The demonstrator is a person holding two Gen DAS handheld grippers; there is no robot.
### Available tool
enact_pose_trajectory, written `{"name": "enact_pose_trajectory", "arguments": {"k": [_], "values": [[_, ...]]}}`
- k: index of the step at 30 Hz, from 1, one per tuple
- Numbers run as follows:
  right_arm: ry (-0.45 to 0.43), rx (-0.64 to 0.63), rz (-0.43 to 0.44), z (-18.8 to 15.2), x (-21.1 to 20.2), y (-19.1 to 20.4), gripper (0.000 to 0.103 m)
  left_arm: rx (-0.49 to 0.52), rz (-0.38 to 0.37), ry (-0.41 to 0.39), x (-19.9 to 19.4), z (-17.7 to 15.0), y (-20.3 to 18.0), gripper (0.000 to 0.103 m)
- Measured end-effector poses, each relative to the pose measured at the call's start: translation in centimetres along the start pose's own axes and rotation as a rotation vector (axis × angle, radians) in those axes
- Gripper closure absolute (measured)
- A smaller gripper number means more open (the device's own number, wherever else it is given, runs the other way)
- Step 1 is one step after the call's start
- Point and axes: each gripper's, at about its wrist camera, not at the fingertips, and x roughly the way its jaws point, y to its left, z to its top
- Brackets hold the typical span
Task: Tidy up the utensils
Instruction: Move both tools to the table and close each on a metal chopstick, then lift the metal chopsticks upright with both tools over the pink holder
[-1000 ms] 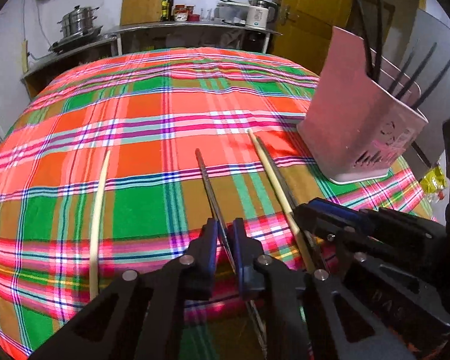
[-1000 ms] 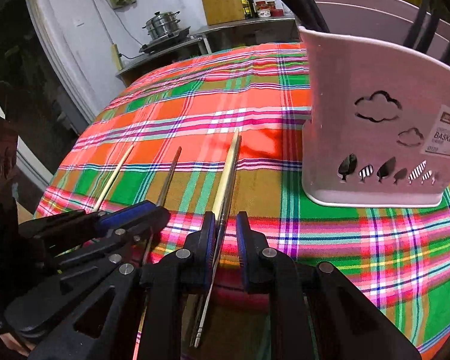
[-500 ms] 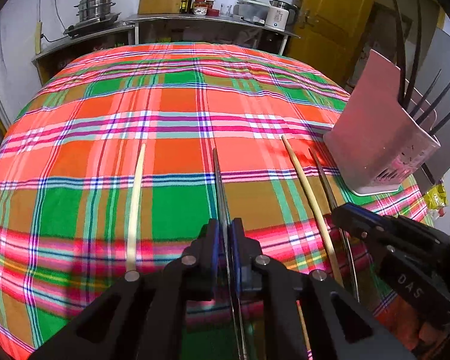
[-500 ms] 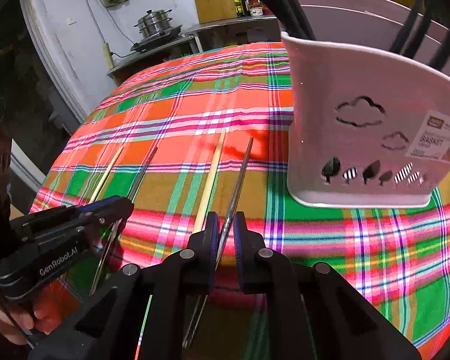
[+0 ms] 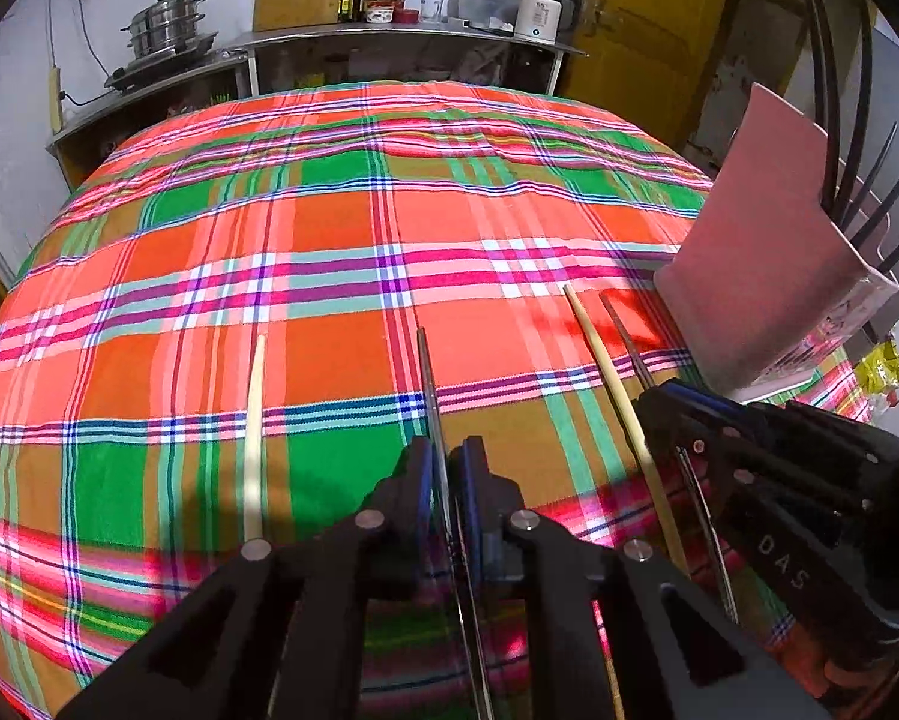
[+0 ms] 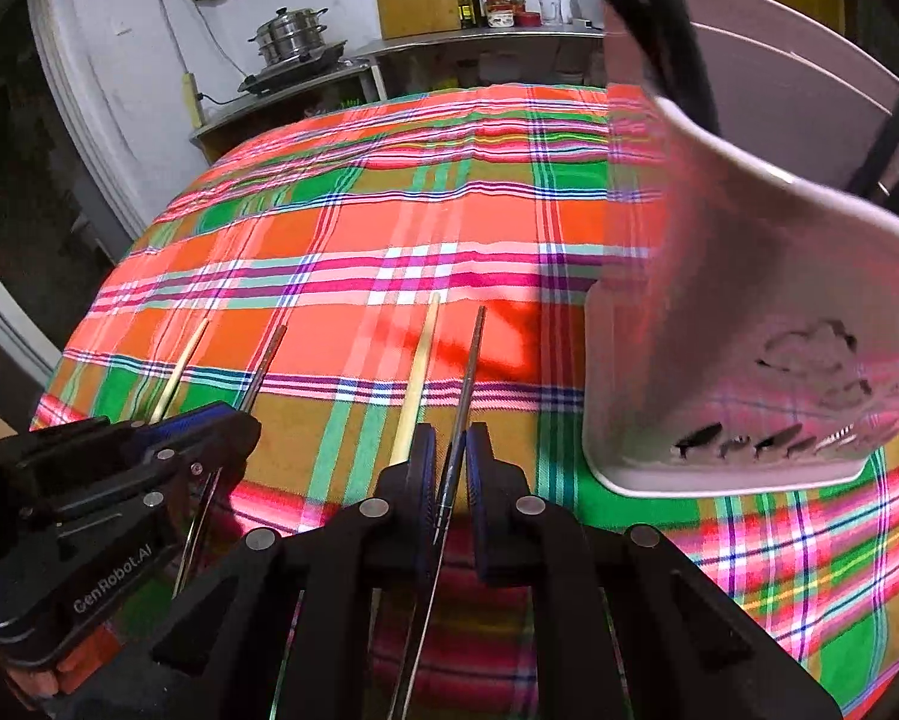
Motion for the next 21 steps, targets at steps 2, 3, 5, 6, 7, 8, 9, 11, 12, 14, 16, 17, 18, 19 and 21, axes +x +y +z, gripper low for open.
{"name": "enact_pose_trajectory", "arguments": {"k": [2, 3, 5, 6, 7, 8, 9, 11, 12, 14, 16, 17, 18, 19, 21], "values": [[0.001, 0.001, 0.001, 0.0, -0.1, 0.0, 0.096, -0.010, -0.006, 0.001, 0.0, 0.0, 0.2, 0.096], [0.001, 0.003, 0.008, 0.0, -0.1, -0.1, 0.096, -0.025, -0.017, 0.002, 0.0, 0.1, 0.4, 0.097], [-0.003, 0.006, 0.021, 0.0, -0.4, -0.1, 0.097, -0.041, -0.035, 0.001, -0.2, 0.1, 0.6, 0.097], [-0.008, 0.004, 0.025, 0.0, -0.6, -0.1, 0.097, -0.043, -0.035, -0.002, -0.3, 0.0, 0.6, 0.097], [-0.015, 0.002, 0.031, -0.1, -0.9, -0.1, 0.097, -0.044, -0.039, -0.006, -0.5, 0.0, 0.6, 0.097], [-0.019, 0.002, 0.037, -0.1, -1.2, -0.2, 0.097, -0.045, -0.045, -0.011, -0.7, 0.0, 0.6, 0.097], [-0.026, 0.001, 0.043, 0.0, -1.4, -0.2, 0.097, -0.047, -0.052, -0.018, -1.0, 0.0, 0.6, 0.097], [-0.040, -0.002, 0.054, 0.1, -2.0, -0.2, 0.097, -0.046, -0.061, -0.034, -1.8, 0.1, 0.6, 0.097], [-0.048, -0.002, 0.062, 0.1, -2.4, -0.2, 0.097, -0.047, -0.066, -0.042, -2.3, 0.2, 0.6, 0.097], [-0.063, -0.003, 0.075, 0.1, -3.2, -0.1, 0.097, -0.048, -0.076, -0.062, -3.3, 0.4, 0.7, 0.097], [-0.078, -0.003, 0.090, 0.4, -3.8, -0.1, 0.097, -0.047, -0.082, -0.081, -4.3, 0.6, 0.6, 0.097], [-0.087, -0.001, 0.098, 0.5, -4.2, -0.1, 0.097, -0.048, -0.086, -0.089, -4.7, 0.7, 0.6, 0.097], [-0.099, -0.001, 0.107, 0.5, -4.7, -0.1, 0.097, -0.050, -0.092, -0.097, -5.2, 0.9, 0.7, 0.097], [-0.107, 0.000, 0.111, 0.6, -5.1, -0.1, 0.097, -0.051, -0.096, -0.105, -5.6, 1.0, 0.7, 0.097], [-0.123, 0.001, 0.121, 0.7, -5.9, 0.0, 0.097, -0.048, -0.100, -0.122, -6.4, 1.1, 0.7, 0.097]]}}
